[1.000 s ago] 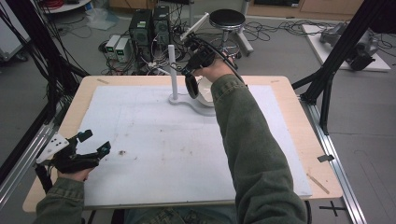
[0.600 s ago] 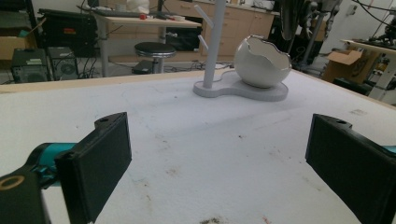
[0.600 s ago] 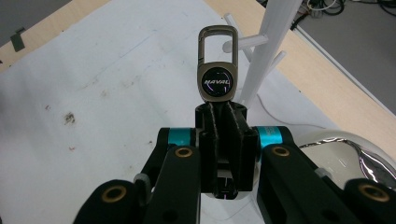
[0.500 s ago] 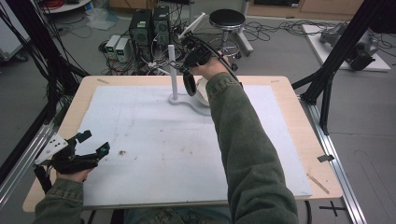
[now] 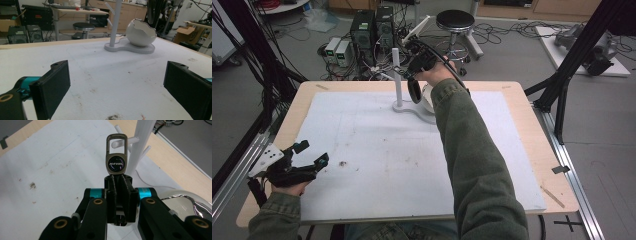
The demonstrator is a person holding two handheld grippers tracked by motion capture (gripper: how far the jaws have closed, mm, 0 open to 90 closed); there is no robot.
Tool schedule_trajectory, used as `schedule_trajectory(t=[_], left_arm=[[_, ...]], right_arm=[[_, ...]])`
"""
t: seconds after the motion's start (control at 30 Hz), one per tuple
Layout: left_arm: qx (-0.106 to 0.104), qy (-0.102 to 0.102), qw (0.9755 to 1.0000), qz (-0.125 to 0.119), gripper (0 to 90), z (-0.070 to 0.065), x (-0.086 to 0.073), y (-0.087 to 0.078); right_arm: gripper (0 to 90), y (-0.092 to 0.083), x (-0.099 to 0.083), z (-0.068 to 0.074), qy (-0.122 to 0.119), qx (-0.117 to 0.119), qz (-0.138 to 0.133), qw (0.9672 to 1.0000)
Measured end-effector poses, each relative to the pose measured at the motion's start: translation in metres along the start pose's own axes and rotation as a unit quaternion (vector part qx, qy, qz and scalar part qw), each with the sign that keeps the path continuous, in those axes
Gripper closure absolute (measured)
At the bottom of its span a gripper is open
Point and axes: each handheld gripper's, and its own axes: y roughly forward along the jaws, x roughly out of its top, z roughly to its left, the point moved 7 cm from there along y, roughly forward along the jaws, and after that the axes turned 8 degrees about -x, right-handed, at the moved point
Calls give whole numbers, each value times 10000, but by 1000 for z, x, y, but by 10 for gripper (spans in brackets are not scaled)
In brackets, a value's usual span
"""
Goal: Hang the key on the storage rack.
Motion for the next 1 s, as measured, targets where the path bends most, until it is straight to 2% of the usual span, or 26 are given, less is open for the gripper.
schedule_trajectory(t=[0.3, 0.5, 0.63, 0.67, 0.77, 0.9, 1.0], left_arm=[[0, 8, 10000, 19, 73, 0, 0, -1], [5, -4, 10000, 3, 73, 0, 0, -1], [7, -5, 10000, 4, 73, 0, 0, -1], [9, -3, 10000, -2, 73, 0, 0, -1], [3, -5, 10000, 2, 73, 0, 0, -1], [-1, -5, 10000, -4, 73, 0, 0, -1], [0, -7, 10000, -5, 73, 0, 0, -1]], right_arm=[[828, 16, -1, 1, 31, -134, 78, 9999], [794, 27, -5, 0, 210, -107, 105, 9997], [691, 31, -8, -1, 296, -60, 115, 9995], [640, 31, -10, -2, 278, -95, 147, 9995], [598, 30, -12, -2, 327, -78, 163, 9993], [451, 26, -15, -5, 329, -148, 174, 9992], [293, 24, -18, -5, 334, -119, 195, 9992]])
